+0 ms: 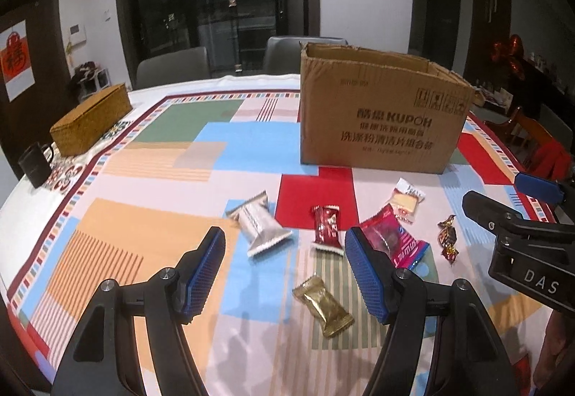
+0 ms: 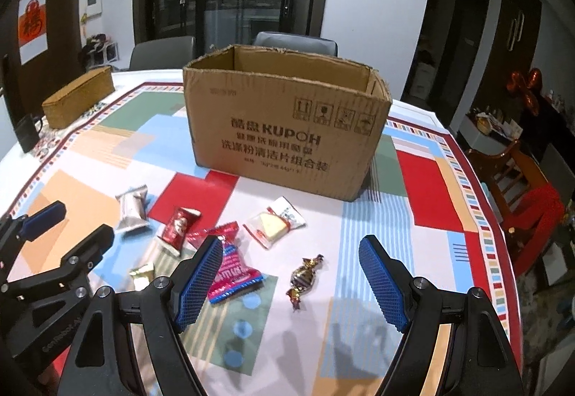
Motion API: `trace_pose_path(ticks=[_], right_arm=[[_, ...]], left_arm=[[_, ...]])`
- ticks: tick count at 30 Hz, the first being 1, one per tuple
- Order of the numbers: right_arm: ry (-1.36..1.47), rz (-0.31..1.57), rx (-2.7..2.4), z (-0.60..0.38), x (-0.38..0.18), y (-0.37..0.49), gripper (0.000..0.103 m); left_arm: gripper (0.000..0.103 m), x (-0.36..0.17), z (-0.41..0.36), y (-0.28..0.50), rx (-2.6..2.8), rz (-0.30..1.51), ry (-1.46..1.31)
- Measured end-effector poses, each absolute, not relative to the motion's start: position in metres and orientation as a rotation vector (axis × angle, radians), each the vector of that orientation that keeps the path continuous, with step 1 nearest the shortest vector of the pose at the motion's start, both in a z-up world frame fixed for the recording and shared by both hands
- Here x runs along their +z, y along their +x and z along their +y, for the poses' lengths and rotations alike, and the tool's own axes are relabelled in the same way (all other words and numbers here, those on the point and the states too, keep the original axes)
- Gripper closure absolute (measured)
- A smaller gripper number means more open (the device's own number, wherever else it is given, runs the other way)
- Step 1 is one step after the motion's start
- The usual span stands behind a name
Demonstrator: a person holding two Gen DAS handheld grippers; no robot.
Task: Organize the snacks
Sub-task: 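Move both open tools back toward the remaining snacks on the table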
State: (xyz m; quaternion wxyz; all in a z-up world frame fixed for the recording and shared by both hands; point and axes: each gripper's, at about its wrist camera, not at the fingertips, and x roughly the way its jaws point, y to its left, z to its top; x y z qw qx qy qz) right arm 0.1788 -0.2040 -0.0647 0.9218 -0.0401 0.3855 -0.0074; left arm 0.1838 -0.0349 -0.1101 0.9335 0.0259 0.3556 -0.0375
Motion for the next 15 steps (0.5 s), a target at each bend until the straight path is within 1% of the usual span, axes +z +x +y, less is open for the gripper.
trace_pose_path(ticks=[15], right_arm=[[-0.029,0.862,-0.064,-0.232,-0.099,0.183,0.024]], left_arm=[[0.035,-0.137,-0.051,0.182,-0.038,0.784,0.019]])
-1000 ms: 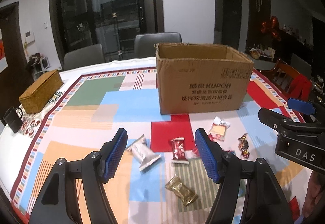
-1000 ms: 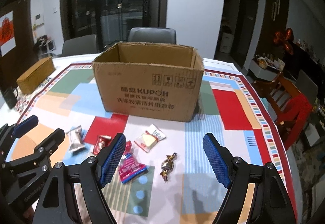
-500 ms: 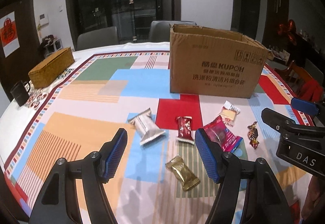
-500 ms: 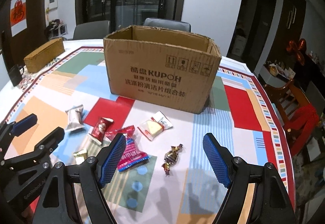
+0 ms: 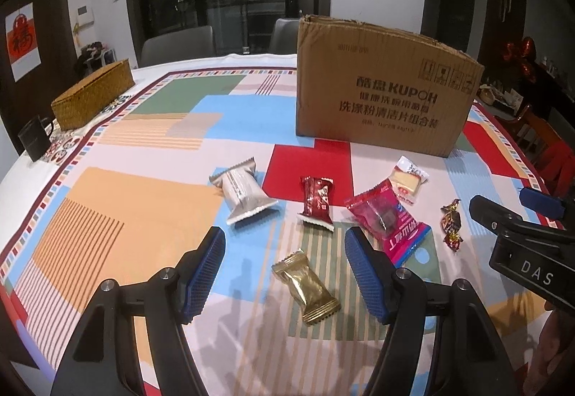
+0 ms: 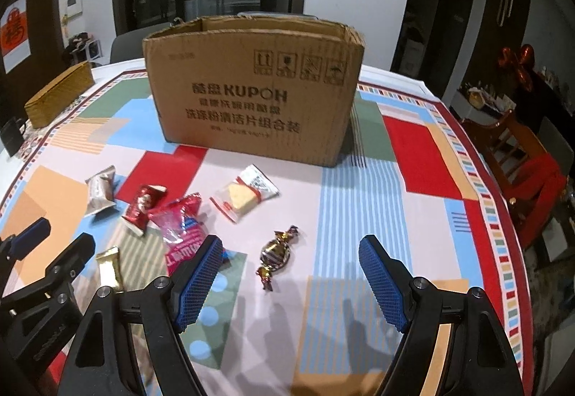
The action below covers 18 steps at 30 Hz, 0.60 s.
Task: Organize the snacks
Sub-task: 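Move both open tools back toward the remaining snacks on the table, then grasp the gold-wrapped twist candy with the right tool while the left tool grasps the gold square candy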
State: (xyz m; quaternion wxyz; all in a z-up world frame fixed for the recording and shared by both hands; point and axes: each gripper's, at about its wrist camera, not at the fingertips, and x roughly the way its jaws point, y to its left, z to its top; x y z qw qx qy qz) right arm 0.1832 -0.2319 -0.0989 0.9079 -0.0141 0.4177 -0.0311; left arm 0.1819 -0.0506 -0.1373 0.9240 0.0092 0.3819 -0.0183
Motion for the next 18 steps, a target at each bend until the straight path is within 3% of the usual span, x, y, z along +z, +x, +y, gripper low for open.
trace_pose_path(ticks=[18], right_arm=[[0.020,0.945,-0.083,-0.238,-0.139,0.200,0.024]], left_arm=[[0.037,-0.172,-0.049,0.191,-0.004,0.863,-0.022]])
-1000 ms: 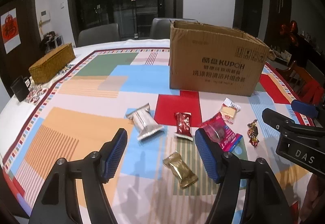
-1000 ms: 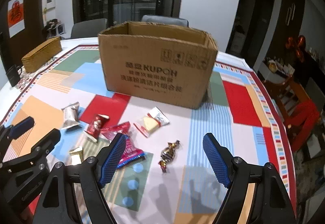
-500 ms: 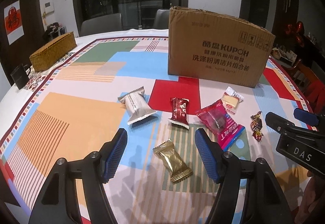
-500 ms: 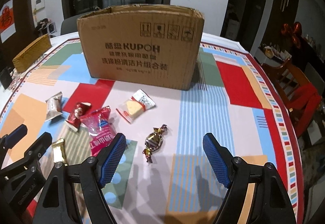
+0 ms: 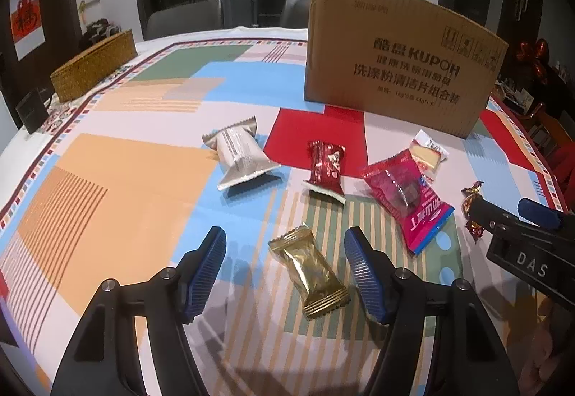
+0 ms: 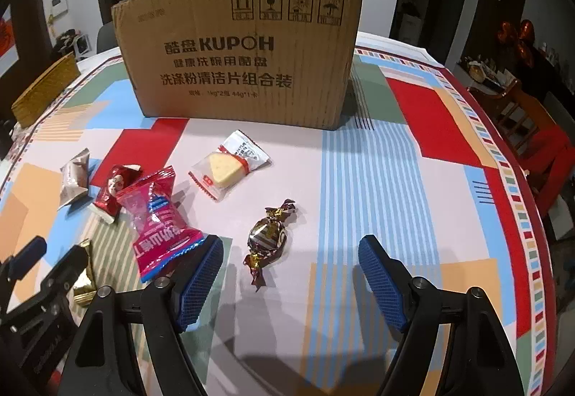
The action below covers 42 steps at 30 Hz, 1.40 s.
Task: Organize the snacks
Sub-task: 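Grasp the gold-wrapped twist candy with the right tool while the left tool grasps the gold square candy, then carry the twist candy and gold square candy over the box with both tools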
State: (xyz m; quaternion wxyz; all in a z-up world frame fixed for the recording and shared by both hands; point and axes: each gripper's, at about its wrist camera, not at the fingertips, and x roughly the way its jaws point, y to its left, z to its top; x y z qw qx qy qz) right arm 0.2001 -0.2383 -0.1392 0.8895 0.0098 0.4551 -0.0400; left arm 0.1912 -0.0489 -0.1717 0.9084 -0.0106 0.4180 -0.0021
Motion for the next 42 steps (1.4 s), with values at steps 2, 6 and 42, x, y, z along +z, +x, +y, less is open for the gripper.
trace_pose_path(ticks=[2,6,42], right_arm=[[0.026,0.951,-0.085,-0.239,-0.142,0.202,0.024],[0.036,0.965,-0.087,-0.238,-0.148,0.207,0.029],[0.081,0.931,-0.071,-0.241,-0.128,0.202,0.077]], left_arm=[[0.037,-0.174,-0.049,0.191,-0.003,0.869,-0.025],[0.043,-0.180,-0.049,0.195,-0.006,0.888,-0.034],[0.084,-0.159,-0.048,0.193,-0.050,0.834,-0.018]])
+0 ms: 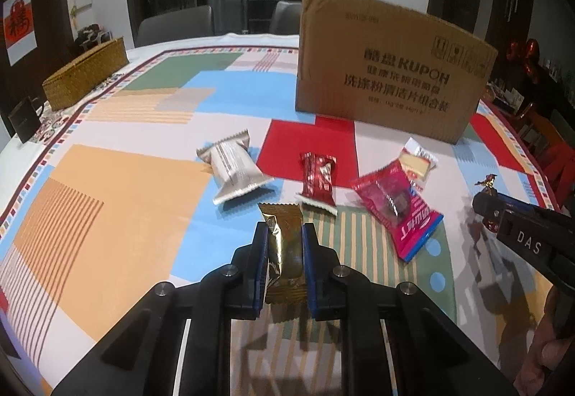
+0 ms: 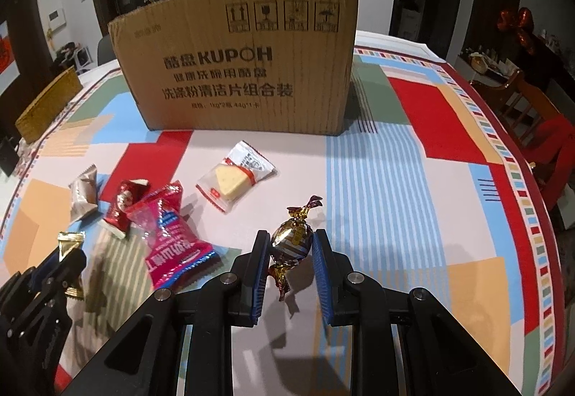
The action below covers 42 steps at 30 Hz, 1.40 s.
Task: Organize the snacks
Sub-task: 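Carry the twist candy and gold square candy over the box with both tools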
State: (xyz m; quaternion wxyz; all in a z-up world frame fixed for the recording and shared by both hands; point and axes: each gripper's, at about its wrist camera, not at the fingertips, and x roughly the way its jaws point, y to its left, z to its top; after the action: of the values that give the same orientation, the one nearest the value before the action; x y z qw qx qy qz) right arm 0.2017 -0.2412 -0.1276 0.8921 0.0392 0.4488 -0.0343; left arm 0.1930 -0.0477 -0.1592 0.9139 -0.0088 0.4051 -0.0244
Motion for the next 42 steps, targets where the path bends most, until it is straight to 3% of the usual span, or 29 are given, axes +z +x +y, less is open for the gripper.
trace_pose_path(ticks=[42], right_arm=[[0.078,0.698,-0.118,-0.250,-0.003,0.200,0.077]], left_arm=[[0.084,-0.044,-0.058,0.223,-0.133,0.656,0.023]])
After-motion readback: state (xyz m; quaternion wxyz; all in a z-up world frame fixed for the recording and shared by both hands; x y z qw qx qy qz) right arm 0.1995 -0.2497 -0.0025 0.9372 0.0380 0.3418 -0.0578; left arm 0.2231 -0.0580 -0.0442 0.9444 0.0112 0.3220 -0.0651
